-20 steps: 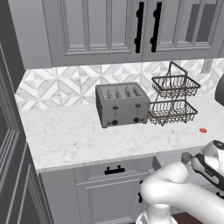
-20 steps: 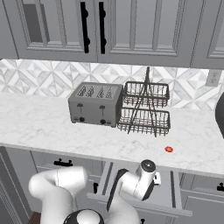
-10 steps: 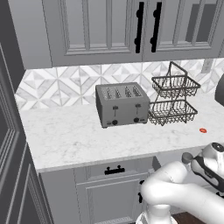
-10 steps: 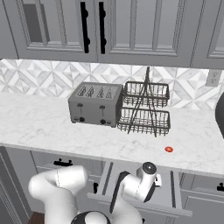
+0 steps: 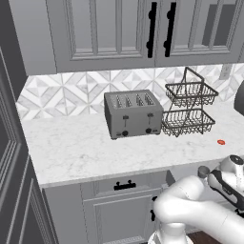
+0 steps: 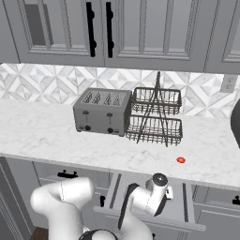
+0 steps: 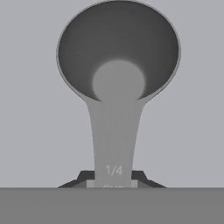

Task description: Pick the measuring cup from the drawer and place it on the counter.

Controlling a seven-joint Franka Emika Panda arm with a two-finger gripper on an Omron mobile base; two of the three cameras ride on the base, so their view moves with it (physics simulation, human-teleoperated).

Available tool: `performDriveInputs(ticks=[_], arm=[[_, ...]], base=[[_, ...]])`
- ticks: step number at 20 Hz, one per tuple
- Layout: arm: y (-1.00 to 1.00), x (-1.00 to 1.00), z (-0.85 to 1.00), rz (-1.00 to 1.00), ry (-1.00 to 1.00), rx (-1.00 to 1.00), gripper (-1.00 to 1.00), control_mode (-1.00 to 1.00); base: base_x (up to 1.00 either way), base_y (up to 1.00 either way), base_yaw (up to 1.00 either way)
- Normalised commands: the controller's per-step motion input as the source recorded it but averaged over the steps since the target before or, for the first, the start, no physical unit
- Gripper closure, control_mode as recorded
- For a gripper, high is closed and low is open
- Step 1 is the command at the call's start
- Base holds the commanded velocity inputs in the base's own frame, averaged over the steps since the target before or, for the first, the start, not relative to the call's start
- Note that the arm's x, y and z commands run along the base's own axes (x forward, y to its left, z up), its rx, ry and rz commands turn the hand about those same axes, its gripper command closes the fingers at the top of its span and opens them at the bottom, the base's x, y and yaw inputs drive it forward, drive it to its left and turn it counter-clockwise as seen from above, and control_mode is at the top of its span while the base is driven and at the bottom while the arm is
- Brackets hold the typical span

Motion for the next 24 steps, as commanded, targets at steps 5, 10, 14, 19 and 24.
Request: performDriveInputs(ticks=[5, 10, 14, 19, 24], arm=[[-0.02, -0.03, 0.11, 0.0, 0.0, 0.0, 1.0, -1.0], [-0.2, -0.46, 0.66, -0.03, 0.0, 0.0, 1.0, -1.0], [-0.23, -0.91, 0.57, -0.06, 0.02, -0.03, 1.0, -1.0], [-0.13, -0.65, 0.52, -0.08, 0.06, -0.03, 1.0, -1.0], [-0.06, -0.23, 0.77, -0.07, 0.09, -0.03, 1.0, -1.0]], base=[[0.0, 0.0, 0.0], [0.0, 0.0, 0.0], [0.0, 0.0, 0.0], [0.0, 0.0, 0.0], [0.0, 0.0, 0.0]])
